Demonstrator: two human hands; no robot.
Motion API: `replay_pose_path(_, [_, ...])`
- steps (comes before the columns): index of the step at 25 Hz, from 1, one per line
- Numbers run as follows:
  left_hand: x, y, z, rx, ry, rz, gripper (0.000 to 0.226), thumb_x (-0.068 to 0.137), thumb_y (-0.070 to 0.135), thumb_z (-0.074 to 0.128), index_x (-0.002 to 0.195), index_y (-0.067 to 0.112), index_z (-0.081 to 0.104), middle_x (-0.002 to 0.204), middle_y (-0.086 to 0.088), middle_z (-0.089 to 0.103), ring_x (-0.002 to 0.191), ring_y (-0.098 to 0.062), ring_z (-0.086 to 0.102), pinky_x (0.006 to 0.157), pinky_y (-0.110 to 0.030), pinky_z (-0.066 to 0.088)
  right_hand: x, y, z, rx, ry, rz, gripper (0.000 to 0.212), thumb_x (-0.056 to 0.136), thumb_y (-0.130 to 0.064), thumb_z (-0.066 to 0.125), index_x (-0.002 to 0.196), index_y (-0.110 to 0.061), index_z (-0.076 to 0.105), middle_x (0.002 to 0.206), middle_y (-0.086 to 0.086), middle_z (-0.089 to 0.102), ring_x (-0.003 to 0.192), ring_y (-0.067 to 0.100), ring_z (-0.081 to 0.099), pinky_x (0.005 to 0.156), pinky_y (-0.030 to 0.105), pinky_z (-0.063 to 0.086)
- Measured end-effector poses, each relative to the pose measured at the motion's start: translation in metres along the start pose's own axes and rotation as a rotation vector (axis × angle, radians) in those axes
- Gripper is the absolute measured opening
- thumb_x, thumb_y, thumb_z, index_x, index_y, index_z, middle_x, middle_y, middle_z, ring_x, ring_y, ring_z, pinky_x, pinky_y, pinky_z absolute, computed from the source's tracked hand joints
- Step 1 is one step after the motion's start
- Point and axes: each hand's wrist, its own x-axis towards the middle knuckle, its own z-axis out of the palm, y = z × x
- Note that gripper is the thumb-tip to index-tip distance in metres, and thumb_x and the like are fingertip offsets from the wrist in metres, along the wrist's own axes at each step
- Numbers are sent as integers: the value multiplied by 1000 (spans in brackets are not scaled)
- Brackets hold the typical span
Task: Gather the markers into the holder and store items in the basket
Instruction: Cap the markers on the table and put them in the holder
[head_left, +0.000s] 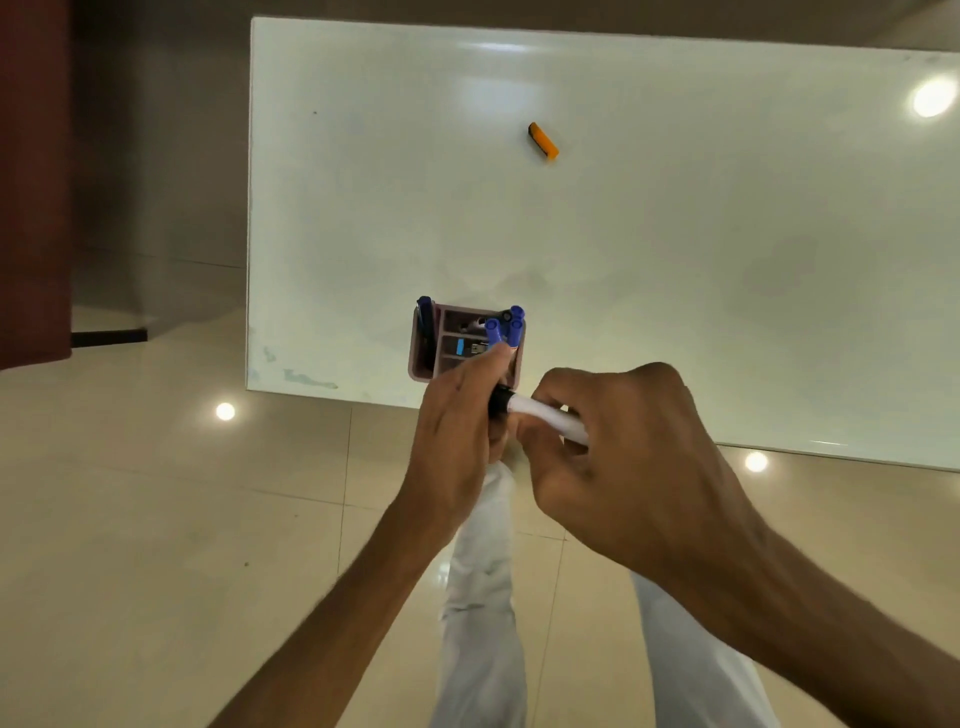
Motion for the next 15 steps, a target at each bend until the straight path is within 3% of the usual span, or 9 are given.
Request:
replay_pose_path(2, [-8,-12,-4,-15,26,-17,43,110,30,48,69,19,54,56,3,40,49,-5,37,47,-18,33,-2,-2,7,14,-46,18,25,77,-19,67,56,-10,59,43,0,47,33,19,39,39,31,45])
replay_pose_path(4, [-10,-18,-12,18,30,4,51,110,36,46,62,20,49,53,4,35,46,-6,30,45,-18,28,2,-6,14,10,-77,16,23,74,-21,67,55,-11,60,41,-3,43,33,13,32,38,23,34])
replay_pose_path(6, [-3,-17,-24,82,-32,43,47,108,43,44,70,15,50,54,2,35,46,-8,30,45,-20,27,12,-6,13,28,-181,97,18,81,-30,69,69,-17,68,48,-7,49,41,9,40,46,22,30])
replay_pose_path(8, [12,-13,-43,183,-33,173,38,109,41,47,81,15,50,60,2,42,49,-10,35,47,-26,31,25,6,5,74,-272,217,29,86,-56,66,94,-29,70,71,-12,62,62,6,59,59,26,44])
replay_pose_path(10, [31,-3,-68,473,136,416,31,110,37,50,86,17,47,63,9,51,48,-4,43,47,-21,35,39,24,-13,95,-100,310,53,84,-74,59,113,-31,69,96,-13,68,85,11,67,76,34,56])
replay_pose_path(12, [48,11,-88,738,291,598,28,110,37,50,94,15,46,68,7,57,51,-2,51,48,-12,36,47,51,-38,138,145,409,45,92,-62,65,115,-24,71,104,-7,72,90,16,70,84,33,55])
replay_pose_path(15, [71,21,-105,955,270,655,31,110,42,49,98,13,46,72,0,55,56,-9,50,54,-12,36,40,86,-62,94,215,560,29,99,-48,63,114,-25,72,97,-13,71,91,15,67,87,29,46])
